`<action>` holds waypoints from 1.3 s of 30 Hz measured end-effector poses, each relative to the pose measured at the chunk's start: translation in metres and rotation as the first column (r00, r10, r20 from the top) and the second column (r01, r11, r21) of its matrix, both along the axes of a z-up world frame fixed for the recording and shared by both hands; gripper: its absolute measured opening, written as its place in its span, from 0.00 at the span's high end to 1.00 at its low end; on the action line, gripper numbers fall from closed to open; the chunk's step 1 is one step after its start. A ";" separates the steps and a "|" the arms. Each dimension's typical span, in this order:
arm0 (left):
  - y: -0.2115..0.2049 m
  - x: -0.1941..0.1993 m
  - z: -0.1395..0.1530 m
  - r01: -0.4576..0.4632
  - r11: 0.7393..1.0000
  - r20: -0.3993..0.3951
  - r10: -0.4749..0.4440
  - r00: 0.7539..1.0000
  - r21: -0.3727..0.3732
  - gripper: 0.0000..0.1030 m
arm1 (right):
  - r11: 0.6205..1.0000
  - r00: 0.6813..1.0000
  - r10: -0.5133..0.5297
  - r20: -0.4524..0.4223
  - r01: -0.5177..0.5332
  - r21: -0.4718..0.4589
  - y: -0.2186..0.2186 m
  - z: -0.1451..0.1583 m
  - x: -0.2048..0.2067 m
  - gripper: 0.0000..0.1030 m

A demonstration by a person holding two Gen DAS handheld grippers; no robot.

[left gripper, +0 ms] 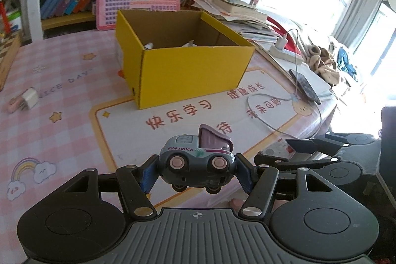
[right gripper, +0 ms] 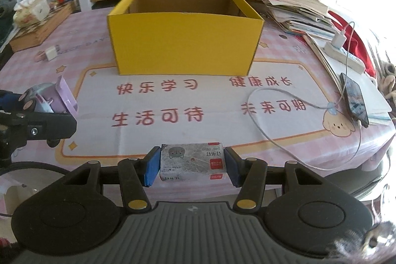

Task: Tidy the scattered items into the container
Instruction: 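Lift the medicine box and toy car and carry both toward the yellow box, then lower the medicine box and toy car into the yellow box and open both tools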

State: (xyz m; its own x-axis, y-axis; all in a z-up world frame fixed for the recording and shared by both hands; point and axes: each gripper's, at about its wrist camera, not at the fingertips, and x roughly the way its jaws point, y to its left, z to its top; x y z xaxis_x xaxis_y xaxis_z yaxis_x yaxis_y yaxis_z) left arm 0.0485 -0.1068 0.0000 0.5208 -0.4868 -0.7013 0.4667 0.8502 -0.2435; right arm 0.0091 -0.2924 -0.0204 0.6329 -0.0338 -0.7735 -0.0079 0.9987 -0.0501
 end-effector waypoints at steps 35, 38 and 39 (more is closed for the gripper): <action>-0.070 0.078 0.043 -0.067 0.998 0.155 0.063 0.986 0.020 0.38 | 0.989 0.982 0.125 0.142 -0.135 0.060 -0.077 0.042 0.101 0.50; -0.072 0.089 0.051 -0.086 0.996 0.181 0.080 0.980 0.024 0.38 | 0.982 0.973 0.156 0.172 -0.171 0.075 -0.077 0.054 0.118 0.50; -0.074 0.093 0.054 -0.092 0.995 0.189 0.085 0.978 0.026 0.38 | 0.980 0.968 0.170 0.184 -0.186 0.074 -0.077 0.057 0.123 0.50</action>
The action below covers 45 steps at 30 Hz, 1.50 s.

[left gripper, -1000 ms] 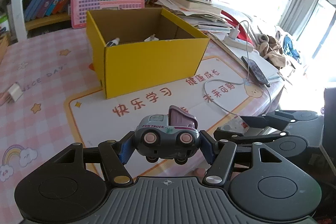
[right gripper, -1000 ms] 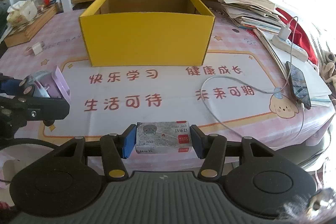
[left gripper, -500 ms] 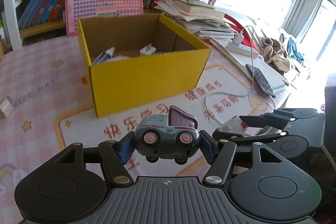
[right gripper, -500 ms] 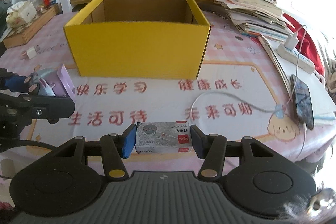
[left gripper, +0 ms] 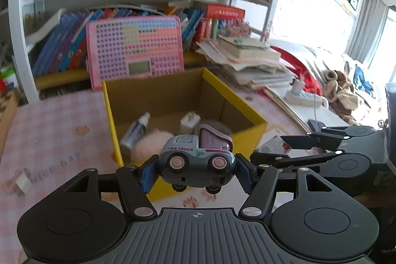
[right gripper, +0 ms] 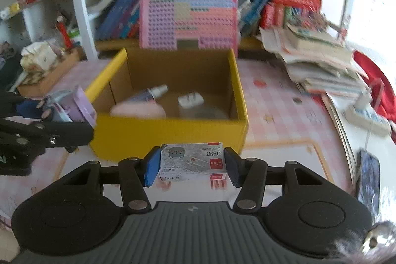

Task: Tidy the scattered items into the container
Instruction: 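Lower the medicine box and toy car into the yellow box and open both tools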

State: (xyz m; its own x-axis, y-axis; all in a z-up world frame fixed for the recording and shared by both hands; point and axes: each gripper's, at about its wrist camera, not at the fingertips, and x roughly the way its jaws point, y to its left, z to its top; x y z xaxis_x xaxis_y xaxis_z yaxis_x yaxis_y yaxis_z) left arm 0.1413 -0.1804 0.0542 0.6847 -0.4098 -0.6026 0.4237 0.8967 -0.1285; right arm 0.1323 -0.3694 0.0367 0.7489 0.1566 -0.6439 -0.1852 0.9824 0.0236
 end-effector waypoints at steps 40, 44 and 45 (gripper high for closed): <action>-0.038 0.147 -0.055 0.062 0.944 -0.178 -0.003 0.984 0.325 0.38 | 0.794 0.829 0.460 -0.318 -0.545 -0.269 0.063 -0.057 0.223 0.49; -0.039 0.149 -0.058 0.064 0.937 -0.175 -0.003 0.985 0.343 0.37 | 0.796 0.824 0.459 -0.332 -0.547 -0.258 0.065 -0.063 0.229 0.49; -0.038 0.149 -0.058 0.064 0.937 -0.174 -0.003 0.985 0.343 0.37 | 0.799 0.825 0.455 -0.335 -0.544 -0.257 0.065 -0.065 0.230 0.49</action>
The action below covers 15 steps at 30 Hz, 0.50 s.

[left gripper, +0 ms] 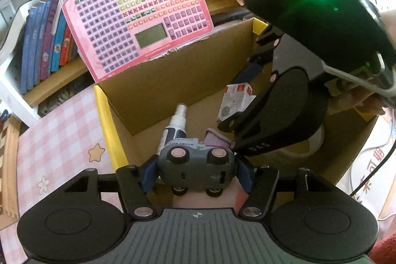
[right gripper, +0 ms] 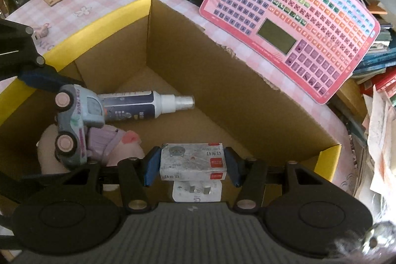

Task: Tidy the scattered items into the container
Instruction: 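Lower the medicine box and toy car into the yellow box and open both tools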

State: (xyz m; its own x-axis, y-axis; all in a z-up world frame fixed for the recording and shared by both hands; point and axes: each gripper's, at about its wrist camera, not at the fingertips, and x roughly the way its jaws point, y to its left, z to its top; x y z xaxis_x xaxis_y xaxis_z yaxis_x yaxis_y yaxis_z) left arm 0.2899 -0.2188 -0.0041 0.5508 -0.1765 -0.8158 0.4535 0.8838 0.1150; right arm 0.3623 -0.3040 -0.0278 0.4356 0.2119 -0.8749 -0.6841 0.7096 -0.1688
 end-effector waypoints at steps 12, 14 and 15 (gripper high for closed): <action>0.004 -0.016 0.009 -0.015 1.000 0.063 0.014 0.998 0.017 0.25 | 0.998 0.998 -0.048 0.044 0.046 0.040 -0.003 0.018 -0.009 0.29; 0.005 -0.021 0.014 -0.020 1.000 0.079 0.020 0.997 0.007 0.23 | 0.998 0.996 -0.042 0.075 0.039 0.042 -0.003 0.027 -0.015 0.27; 0.007 -0.024 0.017 -0.023 1.000 0.089 0.022 0.996 0.000 0.22 | 0.998 0.995 -0.045 0.087 0.041 0.046 -0.004 0.031 -0.018 0.27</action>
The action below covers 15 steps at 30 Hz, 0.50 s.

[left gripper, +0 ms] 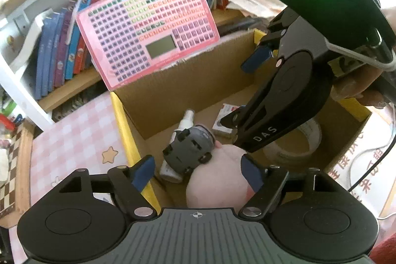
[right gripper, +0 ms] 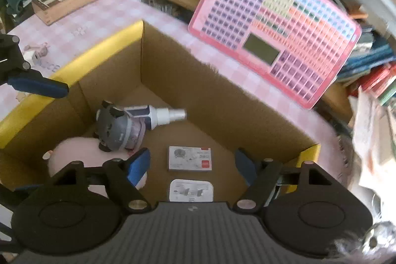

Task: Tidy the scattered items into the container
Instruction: 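Withdraw both tools from the yellow box back over the table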

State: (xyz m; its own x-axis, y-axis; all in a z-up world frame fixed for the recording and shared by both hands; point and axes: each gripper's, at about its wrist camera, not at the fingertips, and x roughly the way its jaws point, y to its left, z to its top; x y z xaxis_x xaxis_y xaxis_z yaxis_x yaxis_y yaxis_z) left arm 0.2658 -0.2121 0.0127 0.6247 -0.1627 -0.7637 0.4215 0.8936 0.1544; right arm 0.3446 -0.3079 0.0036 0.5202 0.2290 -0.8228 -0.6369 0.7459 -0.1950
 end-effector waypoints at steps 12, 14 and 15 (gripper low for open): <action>0.024 -0.050 0.035 -0.060 0.992 0.101 0.071 0.992 -0.114 0.17 | 0.987 0.996 -0.069 0.059 0.059 0.150 -0.013 0.048 -0.039 0.25; 0.030 -0.057 0.039 -0.067 0.990 0.109 0.081 0.991 -0.127 0.17 | 0.986 0.994 -0.071 0.078 0.058 0.156 -0.012 0.053 -0.049 0.25; 0.032 -0.061 0.041 -0.069 0.989 0.114 0.084 0.990 -0.132 0.17 | 0.986 0.994 -0.072 0.087 0.058 0.157 -0.012 0.056 -0.053 0.25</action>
State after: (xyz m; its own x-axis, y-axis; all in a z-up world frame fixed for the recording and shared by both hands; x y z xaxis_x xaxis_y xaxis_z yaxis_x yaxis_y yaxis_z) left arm 0.2045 -0.1801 0.0536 0.7240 -0.2026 -0.6594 0.3369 0.9380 0.0817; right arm 0.2914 -0.3197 0.0593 0.6100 0.3122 -0.7283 -0.5707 0.8107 -0.1305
